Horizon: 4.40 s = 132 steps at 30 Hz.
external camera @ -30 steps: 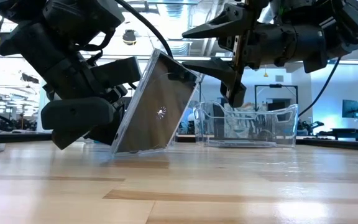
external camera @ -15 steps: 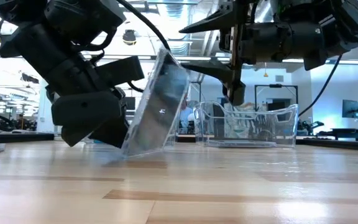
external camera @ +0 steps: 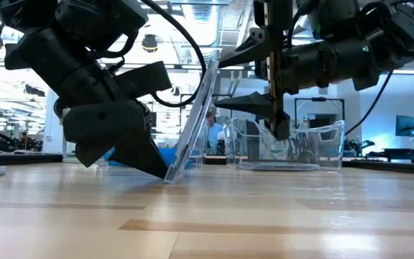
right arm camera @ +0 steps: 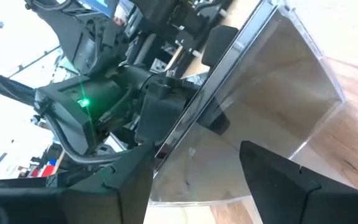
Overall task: Pick & place jewel cases by type
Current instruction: Put the right black cd case into the right transparent bin
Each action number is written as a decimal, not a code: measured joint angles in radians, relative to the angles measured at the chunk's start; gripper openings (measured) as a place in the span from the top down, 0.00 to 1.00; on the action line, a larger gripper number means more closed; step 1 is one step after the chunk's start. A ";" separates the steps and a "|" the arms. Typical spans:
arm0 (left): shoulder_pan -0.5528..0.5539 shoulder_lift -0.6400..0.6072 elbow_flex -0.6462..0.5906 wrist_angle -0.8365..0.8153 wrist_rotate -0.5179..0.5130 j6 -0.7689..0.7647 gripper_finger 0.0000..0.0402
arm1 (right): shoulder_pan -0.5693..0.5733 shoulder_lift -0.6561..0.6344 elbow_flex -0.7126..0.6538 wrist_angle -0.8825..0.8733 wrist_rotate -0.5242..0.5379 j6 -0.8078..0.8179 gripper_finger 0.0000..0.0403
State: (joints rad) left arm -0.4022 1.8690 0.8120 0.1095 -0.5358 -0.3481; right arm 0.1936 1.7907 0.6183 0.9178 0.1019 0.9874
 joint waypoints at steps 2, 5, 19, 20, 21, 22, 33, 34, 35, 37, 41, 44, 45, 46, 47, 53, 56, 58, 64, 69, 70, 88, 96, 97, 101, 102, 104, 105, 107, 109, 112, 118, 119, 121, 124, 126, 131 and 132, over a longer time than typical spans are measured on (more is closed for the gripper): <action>0.000 0.000 0.001 -0.006 0.001 0.001 1.00 | 0.000 0.001 -0.001 0.013 -0.014 -0.014 0.44; 0.000 -0.002 0.002 -0.021 0.006 0.002 1.00 | 0.000 0.001 -0.001 0.015 -0.025 -0.017 0.44; 0.000 -0.003 0.002 -0.051 0.024 0.038 1.00 | -0.009 0.000 -0.002 0.036 -0.088 0.006 0.44; 0.000 -0.003 0.002 -0.055 0.025 0.039 1.00 | -0.009 0.000 -0.001 0.037 -0.097 0.007 0.44; 0.000 -0.003 0.002 -0.061 0.026 0.039 1.00 | -0.008 -0.001 -0.001 0.037 -0.099 0.007 0.44; 0.000 -0.003 0.003 -0.067 0.027 0.039 1.00 | -0.008 -0.001 -0.001 0.038 -0.102 0.007 0.44; 0.000 -0.003 0.002 -0.091 0.037 0.050 1.00 | -0.013 -0.002 -0.001 0.059 -0.127 0.018 0.44; 0.000 -0.003 0.002 -0.092 0.038 0.050 1.00 | -0.013 -0.003 -0.001 0.060 -0.129 0.019 0.44; 0.000 -0.003 0.002 -0.092 0.039 0.050 1.00 | -0.013 -0.003 -0.001 0.061 -0.130 0.019 0.44; 0.000 -0.003 0.002 -0.094 0.043 0.052 1.00 | -0.013 -0.003 -0.001 0.062 -0.131 0.019 0.44; 0.000 -0.003 0.001 -0.097 0.057 0.061 1.00 | -0.018 -0.004 -0.001 0.062 -0.144 0.034 0.44; 0.000 -0.003 0.001 -0.100 0.068 0.065 1.00 | -0.028 -0.005 0.000 0.058 -0.168 0.060 0.44; 0.000 -0.004 0.001 -0.101 0.074 0.069 1.00 | -0.031 -0.005 0.000 0.055 -0.168 0.064 0.44; 0.000 -0.004 0.001 -0.101 0.076 0.073 1.00 | -0.034 -0.005 0.000 0.054 -0.167 0.069 0.44; -0.001 -0.004 0.001 -0.102 0.077 0.076 1.00 | -0.034 -0.005 0.000 0.052 -0.167 0.071 0.44; -0.002 -0.004 0.001 -0.103 0.091 0.092 1.00 | -0.034 -0.005 0.001 -0.004 -0.156 0.087 0.44; -0.002 -0.005 0.001 -0.103 0.097 0.102 1.00 | -0.033 -0.006 0.001 -0.025 -0.144 0.088 0.44; -0.002 -0.005 0.001 -0.103 0.098 0.102 1.00 | -0.030 -0.006 0.001 -0.027 -0.130 0.087 0.44; -0.002 -0.005 0.001 -0.105 0.104 0.102 1.00 | -0.029 -0.006 0.001 -0.031 -0.126 0.086 0.47; -0.004 -0.006 0.002 -0.128 0.102 0.095 1.00 | -0.012 -0.007 0.001 -0.043 -0.115 0.081 0.56; -0.004 -0.006 0.002 -0.132 0.103 0.092 1.00 | -0.009 -0.007 0.001 -0.047 -0.115 0.081 0.58; -0.005 -0.009 0.003 -0.163 0.090 0.064 1.00 | 0.033 -0.007 0.001 -0.084 -0.097 0.063 0.69; -0.012 -0.008 0.003 -0.170 0.056 0.046 1.00 | 0.072 -0.004 0.001 -0.187 -0.043 0.082 0.72; -0.013 -0.008 0.003 -0.170 0.053 0.046 1.00 | 0.075 -0.004 0.001 -0.201 -0.032 0.083 0.72; -0.016 -0.006 0.003 -0.170 0.044 0.046 1.00 | 0.089 -0.004 0.001 -0.238 0.005 0.094 0.75; -0.016 -0.006 0.003 -0.170 0.044 0.046 1.00 | 0.091 -0.004 0.001 -0.252 0.010 0.100 0.76; -0.016 -0.006 0.003 -0.170 0.043 0.046 1.00 | 0.096 -0.004 0.001 -0.280 0.026 0.104 0.77; -0.016 -0.006 0.003 -0.170 0.043 0.046 1.00 | 0.099 -0.004 0.001 -0.288 0.033 0.105 0.77; -0.016 -0.006 0.003 -0.170 0.043 0.046 1.00 | 0.103 -0.004 0.001 -0.304 0.039 0.112 0.78; -0.016 -0.006 0.003 -0.170 0.043 0.046 1.00 | 0.108 -0.004 0.001 -0.319 0.051 0.112 0.79; -0.016 -0.006 0.003 -0.170 0.043 0.046 1.00 | 0.115 -0.004 0.001 -0.331 0.072 0.111 0.80; -0.015 -0.006 0.003 -0.170 0.042 0.046 1.00 | 0.129 -0.005 0.001 -0.333 0.096 0.080 0.81; -0.015 -0.006 0.003 -0.170 0.042 0.046 1.00 | 0.134 -0.005 0.001 -0.334 0.107 0.077 0.81; -0.015 -0.006 0.003 -0.170 0.042 0.046 1.00 | 0.142 -0.005 0.001 -0.335 0.123 0.064 0.81; -0.015 -0.006 0.003 -0.170 0.031 0.036 1.00 | 0.153 -0.005 0.001 -0.339 0.144 0.054 0.81; -0.015 -0.005 0.003 -0.170 0.016 0.022 1.00 | 0.160 -0.005 0.001 -0.339 0.161 0.050 0.81; -0.015 -0.004 0.003 -0.170 0.007 0.018 1.00 | 0.174 -0.005 0.001 -0.342 0.184 0.025 0.81; -0.015 -0.004 0.003 -0.170 0.007 0.018 1.00 | 0.179 -0.005 0.001 -0.341 0.195 0.020 0.81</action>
State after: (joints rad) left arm -0.4177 1.8648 0.8146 -0.0605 -0.5291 -0.3305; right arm 0.3724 1.7859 0.6197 0.5767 0.2969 1.0074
